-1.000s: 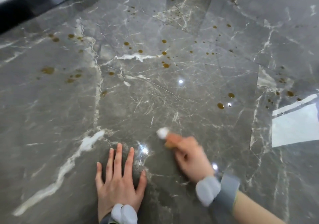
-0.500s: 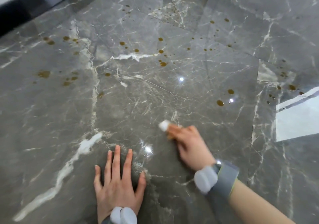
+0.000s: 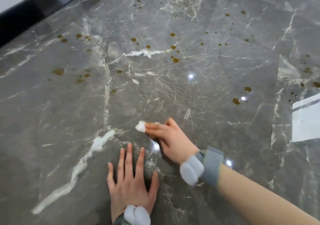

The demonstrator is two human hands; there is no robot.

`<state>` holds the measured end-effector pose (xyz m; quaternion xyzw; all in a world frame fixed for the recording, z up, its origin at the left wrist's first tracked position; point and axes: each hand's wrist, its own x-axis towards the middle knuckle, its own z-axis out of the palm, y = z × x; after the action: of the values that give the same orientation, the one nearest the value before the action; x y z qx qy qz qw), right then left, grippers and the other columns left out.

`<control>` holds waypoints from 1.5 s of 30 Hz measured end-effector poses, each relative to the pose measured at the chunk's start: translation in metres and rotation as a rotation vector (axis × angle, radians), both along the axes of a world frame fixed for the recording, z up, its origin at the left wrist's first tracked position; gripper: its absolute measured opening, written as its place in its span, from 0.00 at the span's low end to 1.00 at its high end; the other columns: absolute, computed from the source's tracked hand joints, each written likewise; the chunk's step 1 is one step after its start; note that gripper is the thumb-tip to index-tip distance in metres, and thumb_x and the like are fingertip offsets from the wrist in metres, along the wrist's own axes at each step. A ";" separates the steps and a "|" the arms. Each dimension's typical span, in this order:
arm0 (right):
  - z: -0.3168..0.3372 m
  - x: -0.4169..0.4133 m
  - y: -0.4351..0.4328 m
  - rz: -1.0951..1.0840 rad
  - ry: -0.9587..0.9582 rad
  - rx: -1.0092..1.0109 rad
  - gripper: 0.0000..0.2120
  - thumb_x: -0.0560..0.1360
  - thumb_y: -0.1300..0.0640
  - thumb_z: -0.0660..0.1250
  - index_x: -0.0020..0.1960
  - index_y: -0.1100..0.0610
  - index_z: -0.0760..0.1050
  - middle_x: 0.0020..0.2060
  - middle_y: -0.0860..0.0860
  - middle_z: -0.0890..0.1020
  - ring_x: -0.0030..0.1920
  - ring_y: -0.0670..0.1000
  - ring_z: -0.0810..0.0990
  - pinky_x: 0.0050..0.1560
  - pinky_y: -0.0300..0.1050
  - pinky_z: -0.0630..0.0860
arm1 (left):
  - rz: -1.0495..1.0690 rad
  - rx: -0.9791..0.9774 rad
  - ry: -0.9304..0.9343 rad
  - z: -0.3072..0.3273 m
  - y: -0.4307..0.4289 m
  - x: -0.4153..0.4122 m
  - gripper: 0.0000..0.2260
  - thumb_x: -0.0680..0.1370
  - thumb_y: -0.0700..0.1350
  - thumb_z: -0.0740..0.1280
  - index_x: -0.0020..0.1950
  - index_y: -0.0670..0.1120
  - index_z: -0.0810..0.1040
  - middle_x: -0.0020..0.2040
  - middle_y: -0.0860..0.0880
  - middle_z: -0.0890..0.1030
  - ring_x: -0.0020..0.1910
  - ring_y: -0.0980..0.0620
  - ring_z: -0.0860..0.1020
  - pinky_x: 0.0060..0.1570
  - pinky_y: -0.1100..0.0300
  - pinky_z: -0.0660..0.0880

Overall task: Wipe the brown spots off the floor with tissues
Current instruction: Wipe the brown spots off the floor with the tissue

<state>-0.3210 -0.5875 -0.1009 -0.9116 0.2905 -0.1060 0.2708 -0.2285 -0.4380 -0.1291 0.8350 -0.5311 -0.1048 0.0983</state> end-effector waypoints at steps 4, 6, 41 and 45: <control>0.007 -0.089 0.022 -0.057 0.047 0.082 0.24 0.70 0.61 0.51 0.61 0.48 0.75 0.62 0.41 0.76 0.44 0.47 0.70 0.53 0.28 0.64 | -0.033 0.017 0.008 0.003 0.001 0.000 0.30 0.77 0.64 0.42 0.72 0.52 0.64 0.74 0.46 0.63 0.73 0.48 0.59 0.70 0.45 0.48; 0.008 -0.131 0.009 -0.326 0.020 -0.009 0.23 0.70 0.63 0.55 0.59 0.45 0.74 0.59 0.35 0.75 0.47 0.48 0.74 0.54 0.31 0.66 | -0.035 0.026 0.001 0.003 0.002 0.000 0.30 0.77 0.64 0.42 0.72 0.52 0.65 0.74 0.46 0.62 0.73 0.48 0.58 0.70 0.45 0.48; 0.009 -0.146 -0.075 -0.779 0.019 -0.133 0.20 0.70 0.69 0.60 0.59 0.57 0.78 0.57 0.54 0.80 0.54 0.52 0.77 0.60 0.42 0.68 | 0.005 -0.027 -0.004 0.003 -0.003 -0.003 0.31 0.75 0.67 0.42 0.70 0.52 0.66 0.73 0.48 0.63 0.74 0.51 0.54 0.71 0.48 0.49; 0.008 -0.143 -0.085 -0.973 0.131 -0.063 0.20 0.73 0.70 0.58 0.63 0.58 0.74 0.64 0.53 0.75 0.56 0.61 0.74 0.59 0.37 0.62 | 0.001 0.014 -0.014 0.003 0.000 -0.002 0.31 0.75 0.66 0.41 0.70 0.53 0.64 0.73 0.49 0.62 0.71 0.48 0.60 0.71 0.51 0.46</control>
<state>-0.4636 -0.6725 -0.0928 -0.6825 0.6958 -0.1715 0.1436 -0.2306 -0.4384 -0.1265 0.8366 -0.5308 -0.1026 0.0889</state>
